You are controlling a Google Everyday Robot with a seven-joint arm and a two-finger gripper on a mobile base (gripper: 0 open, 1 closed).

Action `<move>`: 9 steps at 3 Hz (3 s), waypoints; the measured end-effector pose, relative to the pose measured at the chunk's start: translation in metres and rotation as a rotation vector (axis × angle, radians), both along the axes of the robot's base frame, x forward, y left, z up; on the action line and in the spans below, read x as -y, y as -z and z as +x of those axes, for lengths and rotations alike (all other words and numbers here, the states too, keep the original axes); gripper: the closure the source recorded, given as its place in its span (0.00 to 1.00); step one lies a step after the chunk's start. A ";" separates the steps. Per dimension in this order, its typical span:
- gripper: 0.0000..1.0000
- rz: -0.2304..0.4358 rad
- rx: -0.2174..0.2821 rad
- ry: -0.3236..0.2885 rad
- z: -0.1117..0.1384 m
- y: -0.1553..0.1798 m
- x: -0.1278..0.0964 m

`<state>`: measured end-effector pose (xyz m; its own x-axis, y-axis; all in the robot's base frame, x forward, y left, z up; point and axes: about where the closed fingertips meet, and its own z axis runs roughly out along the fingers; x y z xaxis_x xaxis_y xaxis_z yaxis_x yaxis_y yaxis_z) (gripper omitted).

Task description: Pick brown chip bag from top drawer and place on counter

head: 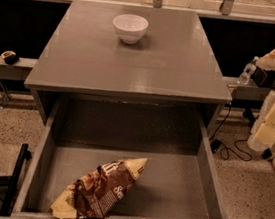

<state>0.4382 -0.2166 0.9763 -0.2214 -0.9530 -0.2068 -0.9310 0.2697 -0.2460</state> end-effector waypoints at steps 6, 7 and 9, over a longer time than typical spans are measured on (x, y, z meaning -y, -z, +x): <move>0.00 0.158 0.195 -0.569 -0.053 0.043 -0.191; 0.00 0.093 0.218 -0.717 -0.032 0.094 -0.221; 0.00 -0.109 0.264 -0.925 -0.015 0.209 -0.228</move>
Offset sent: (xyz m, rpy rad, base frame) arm -0.0003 0.0258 -0.0072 0.0682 0.0052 0.1804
